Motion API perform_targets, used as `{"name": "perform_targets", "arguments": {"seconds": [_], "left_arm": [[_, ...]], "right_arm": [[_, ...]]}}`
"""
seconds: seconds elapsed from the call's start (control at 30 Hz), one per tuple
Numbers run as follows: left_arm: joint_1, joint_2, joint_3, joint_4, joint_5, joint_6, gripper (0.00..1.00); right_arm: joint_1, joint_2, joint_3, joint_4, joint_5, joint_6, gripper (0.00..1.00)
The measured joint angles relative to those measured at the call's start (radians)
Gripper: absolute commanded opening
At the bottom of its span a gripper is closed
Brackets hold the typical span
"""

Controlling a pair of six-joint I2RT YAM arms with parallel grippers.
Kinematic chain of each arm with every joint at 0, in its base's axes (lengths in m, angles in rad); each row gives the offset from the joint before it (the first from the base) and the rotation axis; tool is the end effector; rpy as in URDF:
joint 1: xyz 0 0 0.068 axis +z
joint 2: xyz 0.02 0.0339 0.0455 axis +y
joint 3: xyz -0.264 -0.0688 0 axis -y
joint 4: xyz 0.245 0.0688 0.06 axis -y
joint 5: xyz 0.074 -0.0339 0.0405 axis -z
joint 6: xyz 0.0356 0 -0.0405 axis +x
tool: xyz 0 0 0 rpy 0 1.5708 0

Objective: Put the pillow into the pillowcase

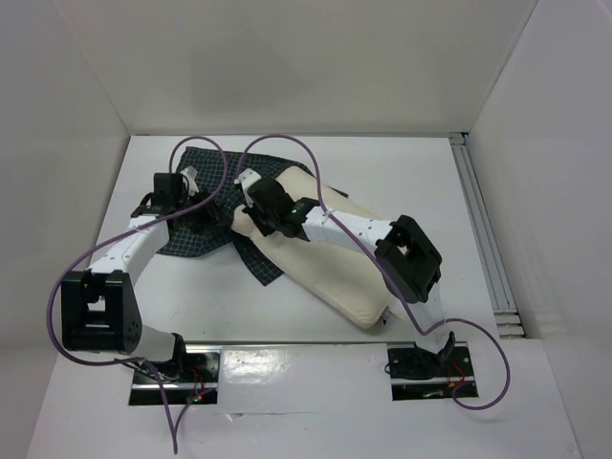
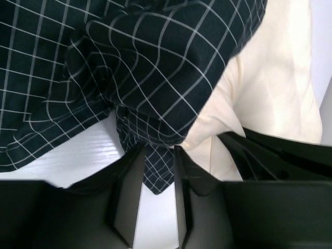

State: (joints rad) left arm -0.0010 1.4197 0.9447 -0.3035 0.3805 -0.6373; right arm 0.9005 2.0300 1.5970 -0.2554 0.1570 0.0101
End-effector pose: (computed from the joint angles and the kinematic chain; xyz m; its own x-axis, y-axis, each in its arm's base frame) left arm 0.3018 -0.0135 0.2406 -0.7223 -0.5517 -0.4170 -0.2046 0.7464 -0.6332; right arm 0.2956 0.3640 0.2325 -0.4017 -0.4907 -0.7732 -0.6950 0.7132 -0.0915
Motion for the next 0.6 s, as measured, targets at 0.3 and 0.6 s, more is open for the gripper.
{"name": "perform_targets", "arguments": {"seconds": [0.3, 0.6], "left_arm": [[-0.010, 0.056, 0.041, 0.032, -0.050, -0.014, 0.23], [-0.010, 0.064, 0.046, 0.042, -0.006, -0.020, 0.00]], "right_arm": [[-0.002, 0.000, 0.000, -0.001, -0.005, 0.000, 0.00], [-0.002, 0.000, 0.004, -0.007, -0.004, 0.000, 0.00]]}}
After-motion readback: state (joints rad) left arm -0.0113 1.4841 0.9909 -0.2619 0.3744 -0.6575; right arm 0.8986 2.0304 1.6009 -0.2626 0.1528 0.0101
